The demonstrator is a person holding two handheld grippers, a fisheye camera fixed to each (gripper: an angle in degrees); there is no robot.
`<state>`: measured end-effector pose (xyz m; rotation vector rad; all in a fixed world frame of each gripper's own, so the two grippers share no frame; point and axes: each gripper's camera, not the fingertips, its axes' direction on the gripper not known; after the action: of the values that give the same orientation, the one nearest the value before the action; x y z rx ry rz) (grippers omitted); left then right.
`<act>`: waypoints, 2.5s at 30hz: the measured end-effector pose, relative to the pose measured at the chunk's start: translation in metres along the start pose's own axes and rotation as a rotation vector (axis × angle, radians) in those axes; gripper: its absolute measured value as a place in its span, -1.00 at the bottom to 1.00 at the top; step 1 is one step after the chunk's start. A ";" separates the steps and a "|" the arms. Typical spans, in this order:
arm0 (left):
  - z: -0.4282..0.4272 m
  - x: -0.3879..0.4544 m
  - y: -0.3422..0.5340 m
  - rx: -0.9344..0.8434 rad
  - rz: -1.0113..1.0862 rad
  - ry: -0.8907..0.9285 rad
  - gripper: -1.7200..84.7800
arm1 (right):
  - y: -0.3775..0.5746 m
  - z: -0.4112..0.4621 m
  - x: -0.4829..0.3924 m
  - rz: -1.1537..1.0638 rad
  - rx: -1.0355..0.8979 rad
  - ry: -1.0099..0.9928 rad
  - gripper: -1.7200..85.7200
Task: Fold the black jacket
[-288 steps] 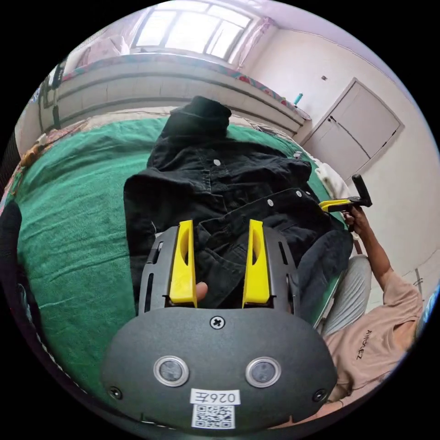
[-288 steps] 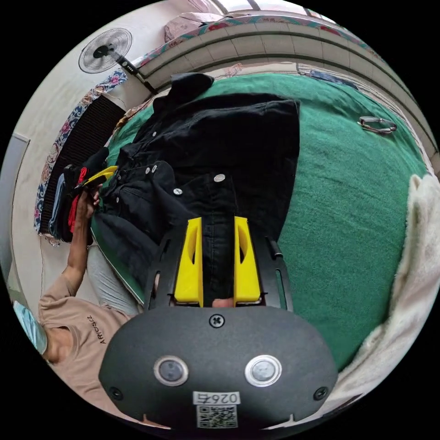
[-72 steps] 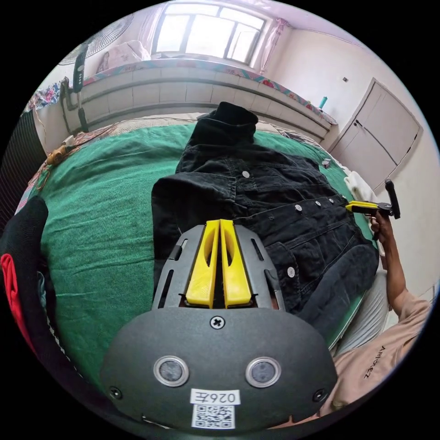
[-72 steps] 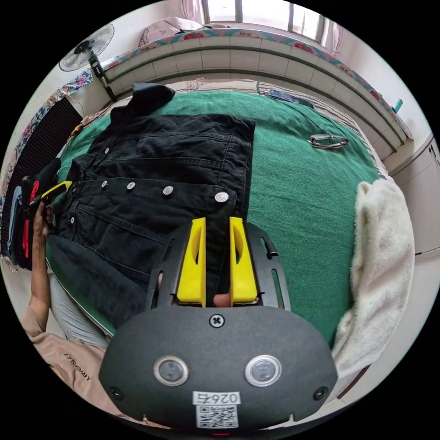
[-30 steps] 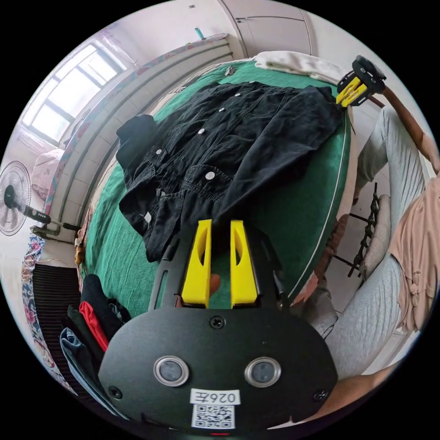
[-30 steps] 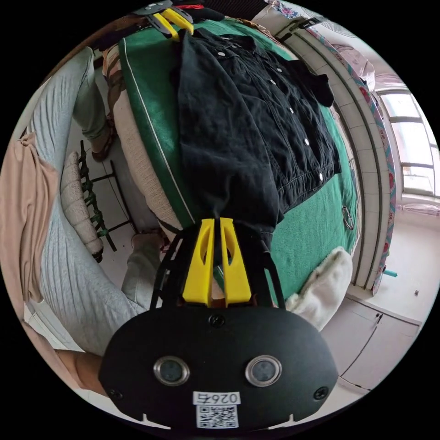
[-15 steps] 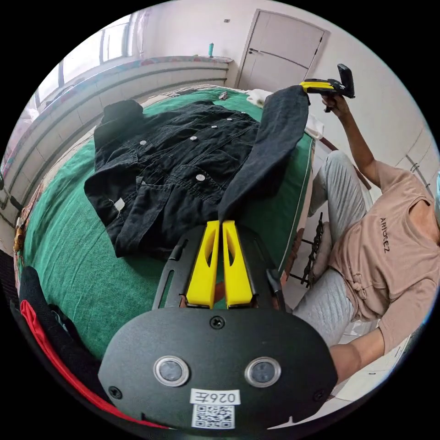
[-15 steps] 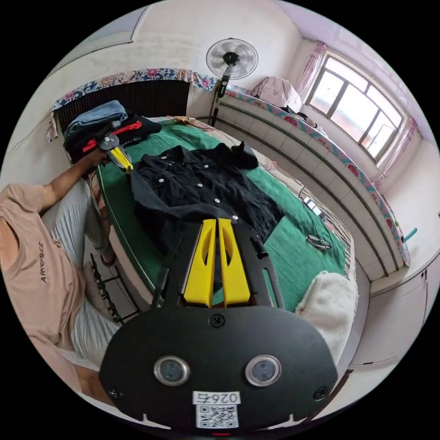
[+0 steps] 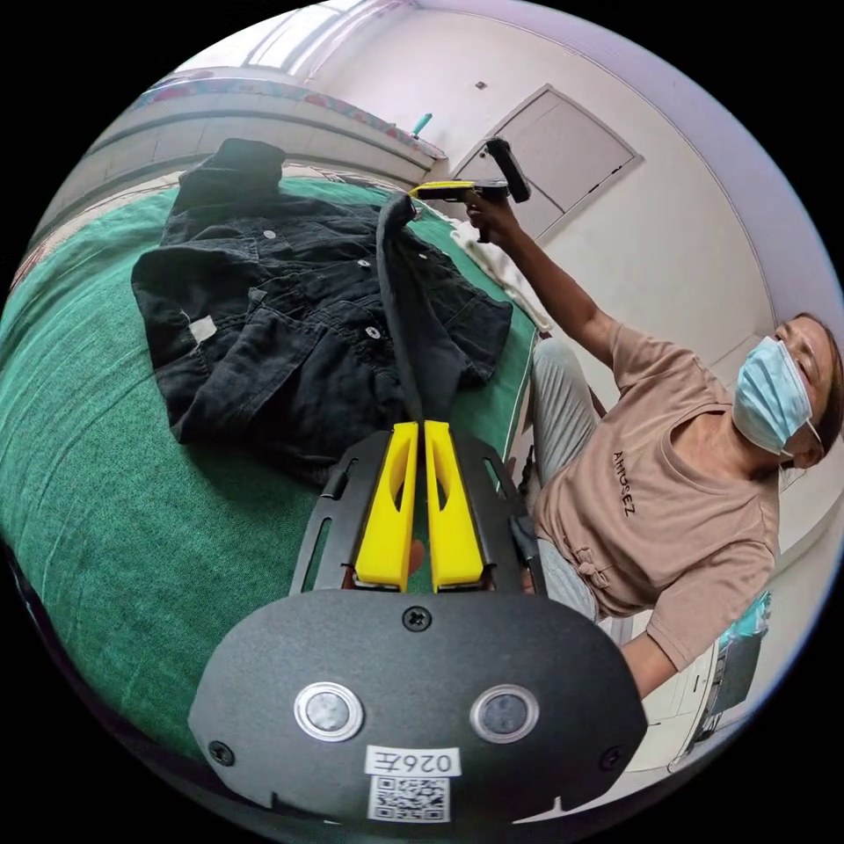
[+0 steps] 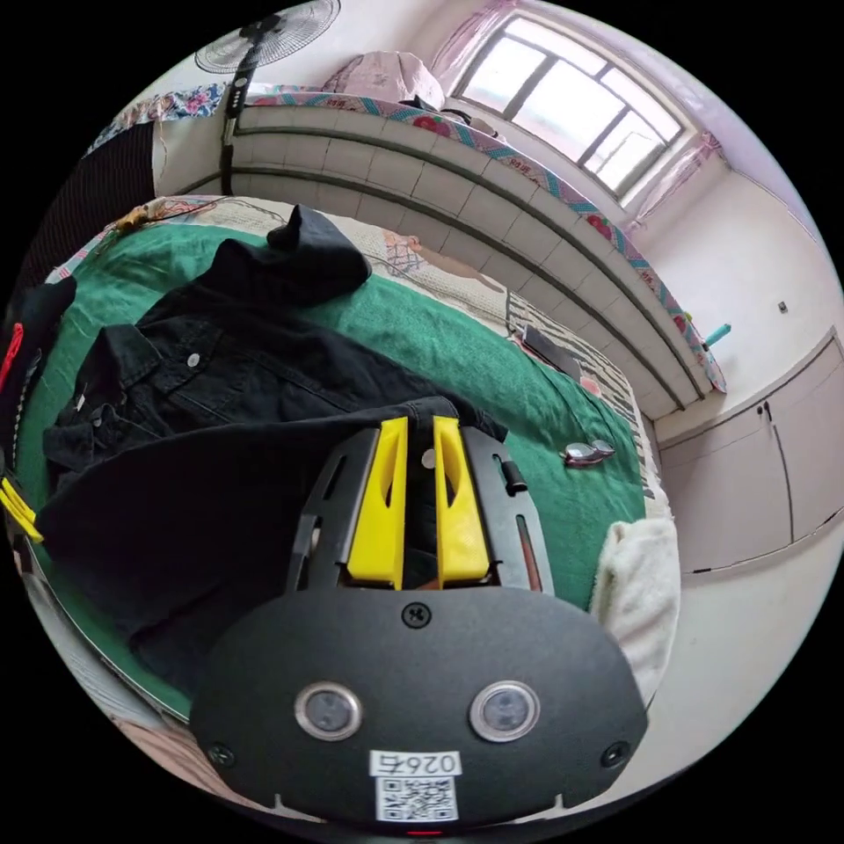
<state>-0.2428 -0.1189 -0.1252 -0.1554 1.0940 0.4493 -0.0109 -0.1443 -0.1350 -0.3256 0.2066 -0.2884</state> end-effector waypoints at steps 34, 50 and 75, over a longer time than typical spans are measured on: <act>-0.079 -0.037 -0.035 0.128 -0.089 0.000 -0.98 | -0.064 -0.016 0.022 0.035 0.066 -0.351 -0.92; -0.081 -0.031 -0.129 0.402 0.027 0.002 -0.96 | -0.032 -0.039 0.004 -0.173 0.018 -0.680 -0.97; 0.059 -0.200 -0.491 0.419 -0.025 0.011 -0.98 | -0.234 0.132 0.193 0.433 0.250 -0.961 -0.97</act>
<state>-0.0613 -0.5960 0.0312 0.1973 1.1719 0.1899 0.1451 -0.3784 0.0383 -0.1374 -0.6976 0.2856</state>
